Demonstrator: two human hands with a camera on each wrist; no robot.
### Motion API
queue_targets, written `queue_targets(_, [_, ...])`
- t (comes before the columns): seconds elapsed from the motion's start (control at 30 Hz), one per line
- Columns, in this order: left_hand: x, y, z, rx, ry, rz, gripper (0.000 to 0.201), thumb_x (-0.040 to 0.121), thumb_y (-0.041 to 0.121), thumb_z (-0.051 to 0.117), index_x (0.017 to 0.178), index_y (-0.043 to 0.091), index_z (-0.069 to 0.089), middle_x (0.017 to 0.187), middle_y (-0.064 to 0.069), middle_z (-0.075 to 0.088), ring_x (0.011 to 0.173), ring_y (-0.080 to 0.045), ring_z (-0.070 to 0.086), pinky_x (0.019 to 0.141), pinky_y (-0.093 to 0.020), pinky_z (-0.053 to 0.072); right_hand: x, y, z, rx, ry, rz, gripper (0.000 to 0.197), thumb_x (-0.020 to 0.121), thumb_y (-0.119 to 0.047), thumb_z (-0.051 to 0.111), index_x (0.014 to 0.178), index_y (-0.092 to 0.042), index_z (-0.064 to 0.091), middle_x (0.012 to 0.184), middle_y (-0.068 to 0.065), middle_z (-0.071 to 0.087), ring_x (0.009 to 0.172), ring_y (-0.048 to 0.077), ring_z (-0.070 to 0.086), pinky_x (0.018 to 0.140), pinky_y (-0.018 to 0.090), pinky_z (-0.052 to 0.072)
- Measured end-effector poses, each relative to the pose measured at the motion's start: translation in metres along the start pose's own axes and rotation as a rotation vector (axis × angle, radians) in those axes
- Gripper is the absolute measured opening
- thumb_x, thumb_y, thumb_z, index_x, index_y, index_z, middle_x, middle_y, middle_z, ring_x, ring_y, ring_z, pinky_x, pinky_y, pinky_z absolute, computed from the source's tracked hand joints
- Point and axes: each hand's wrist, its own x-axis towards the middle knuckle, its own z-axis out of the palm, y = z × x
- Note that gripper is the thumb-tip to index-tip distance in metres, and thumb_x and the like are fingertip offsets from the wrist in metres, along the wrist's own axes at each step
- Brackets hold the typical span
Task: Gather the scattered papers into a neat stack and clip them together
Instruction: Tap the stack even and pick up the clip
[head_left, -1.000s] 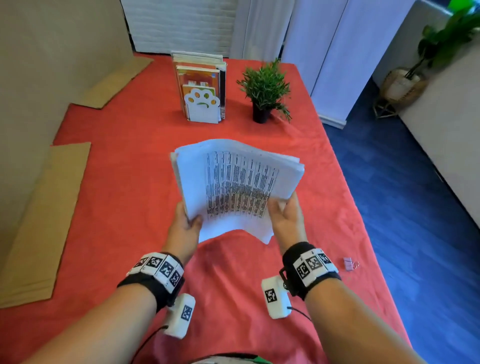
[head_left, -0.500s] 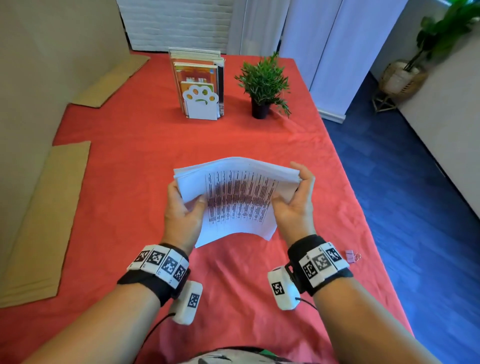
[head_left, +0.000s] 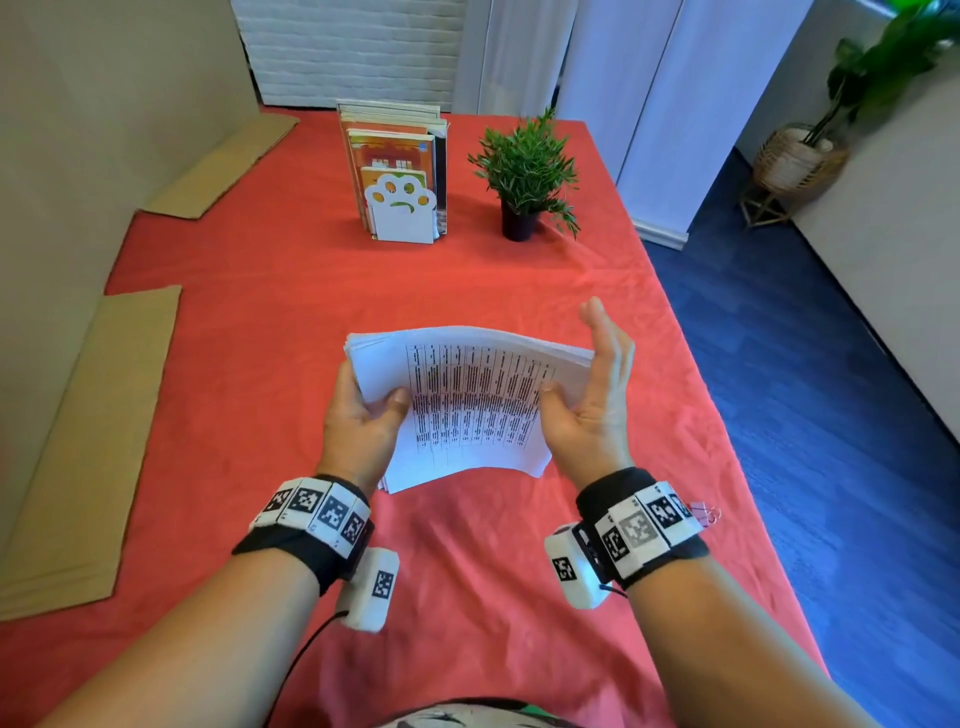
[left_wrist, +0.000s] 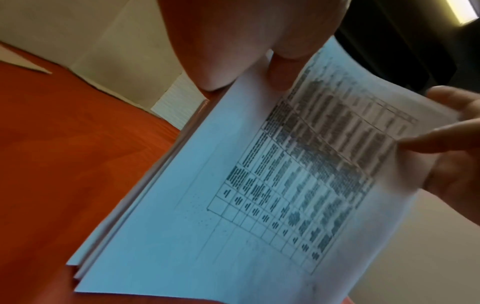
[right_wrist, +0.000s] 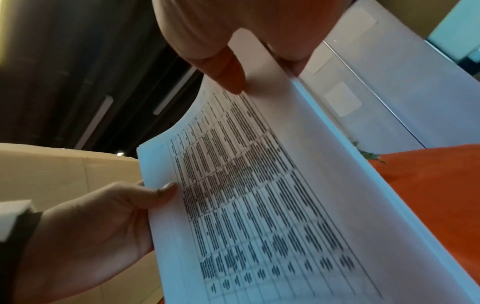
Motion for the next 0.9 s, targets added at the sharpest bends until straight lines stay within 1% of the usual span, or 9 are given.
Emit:
queue_targets(0.07, [0.001, 0.0, -0.001, -0.051, -0.029, -0.033, 0.05, 0.086, -0.014, 0.053, 0.123, 0.02, 0.046, 0.1, 0.006, 0.065, 0.084, 0.005, 0.065, 0.082, -0.017, 0.052, 0.005, -0.014, -0.001, -0.25, 0.014, -0.016, 0.083, 0.062, 0.008, 0.052, 0.14, -0.02, 0.04, 0.145, 0.011, 0.037, 0.137, 0.012, 0.028, 0.115, 0.034, 0.022])
queue_targets(0.17, [0.001, 0.001, -0.005, -0.103, -0.057, -0.064, 0.049, 0.085, -0.013, 0.056, 0.12, 0.022, 0.053, 0.099, 0.005, 0.067, 0.087, -0.002, 0.066, 0.083, -0.022, 0.053, 0.009, -0.045, 0.005, -0.655, -0.103, -0.152, 0.075, 0.063, -0.01, 0.044, 0.137, -0.024, 0.05, 0.153, 0.003, 0.037, 0.146, 0.029, 0.017, 0.112, 0.064, 0.001])
queue_targets(0.23, [0.0, 0.003, -0.007, -0.134, -0.07, -0.07, 0.047, 0.079, -0.004, 0.062, 0.11, 0.032, 0.057, 0.097, 0.008, 0.071, 0.089, -0.008, 0.067, 0.084, -0.026, 0.054, 0.007, -0.062, 0.017, -0.707, -0.277, -0.268, 0.075, 0.069, -0.013, 0.037, 0.144, -0.018, 0.041, 0.156, 0.003, 0.032, 0.148, 0.029, 0.011, 0.11, 0.068, -0.003])
queue_targets(0.37, [-0.002, 0.007, -0.009, -0.173, -0.105, -0.039, 0.043, 0.076, 0.002, 0.063, 0.109, 0.029, 0.06, 0.103, 0.008, 0.07, 0.099, -0.013, 0.063, 0.091, -0.032, 0.051, 0.001, -0.073, 0.038, -0.821, -0.567, -0.329, 0.075, 0.075, -0.015, 0.024, 0.151, -0.008, 0.023, 0.16, 0.007, 0.022, 0.15, 0.028, 0.008, 0.111, 0.071, 0.002])
queue_targets(0.53, [-0.004, 0.009, -0.007, -0.183, -0.116, -0.031, 0.044, 0.081, -0.005, 0.063, 0.107, 0.03, 0.062, 0.102, 0.01, 0.071, 0.098, -0.01, 0.064, 0.089, -0.026, 0.052, 0.003, -0.074, 0.046, -0.83, -0.624, -0.355, 0.073, 0.079, -0.017, 0.016, 0.151, -0.007, 0.018, 0.159, 0.009, 0.021, 0.15, 0.028, 0.011, 0.11, 0.071, 0.002])
queue_targets(0.63, [-0.002, 0.006, -0.007, -0.167, -0.064, -0.06, 0.046, 0.085, -0.014, 0.055, 0.105, 0.028, 0.061, 0.095, 0.01, 0.072, 0.094, -0.011, 0.064, 0.091, -0.032, 0.051, 0.009, -0.065, 0.038, -0.848, -0.543, -0.322, 0.072, 0.077, -0.017, 0.023, 0.148, -0.007, 0.028, 0.148, 0.006, 0.042, 0.143, 0.026, 0.031, 0.109, 0.073, 0.005])
queue_targets(0.7, [-0.001, 0.004, -0.008, -0.138, -0.042, -0.063, 0.047, 0.086, -0.013, 0.055, 0.103, 0.03, 0.062, 0.092, 0.012, 0.072, 0.09, -0.009, 0.065, 0.089, -0.031, 0.051, 0.015, -0.051, 0.025, -0.852, -0.397, -0.263, 0.068, 0.074, -0.017, 0.036, 0.142, -0.012, 0.042, 0.124, 0.001, 0.058, 0.131, 0.024, 0.047, 0.107, 0.075, 0.004])
queue_targets(0.8, [-0.001, 0.004, -0.008, -0.115, -0.05, -0.057, 0.047, 0.086, -0.014, 0.052, 0.102, 0.03, 0.06, 0.088, 0.016, 0.073, 0.085, -0.002, 0.067, 0.083, -0.023, 0.053, 0.021, -0.018, 0.001, -0.824, -0.15, -0.12, 0.057, 0.07, -0.018, 0.051, 0.126, -0.025, 0.059, 0.097, -0.005, 0.063, 0.118, 0.022, 0.054, 0.108, 0.073, 0.005])
queue_targets(0.9, [0.002, 0.004, -0.007, -0.106, -0.045, -0.055, 0.045, 0.087, -0.014, 0.051, 0.1, 0.028, 0.058, 0.084, 0.016, 0.074, 0.08, -0.002, 0.067, 0.078, -0.023, 0.053, 0.022, 0.012, -0.011, -0.161, -0.018, 0.183, 0.06, 0.071, -0.007, 0.054, 0.126, -0.028, 0.054, 0.094, -0.008, 0.056, 0.095, 0.013, 0.055, 0.107, 0.053, 0.035])
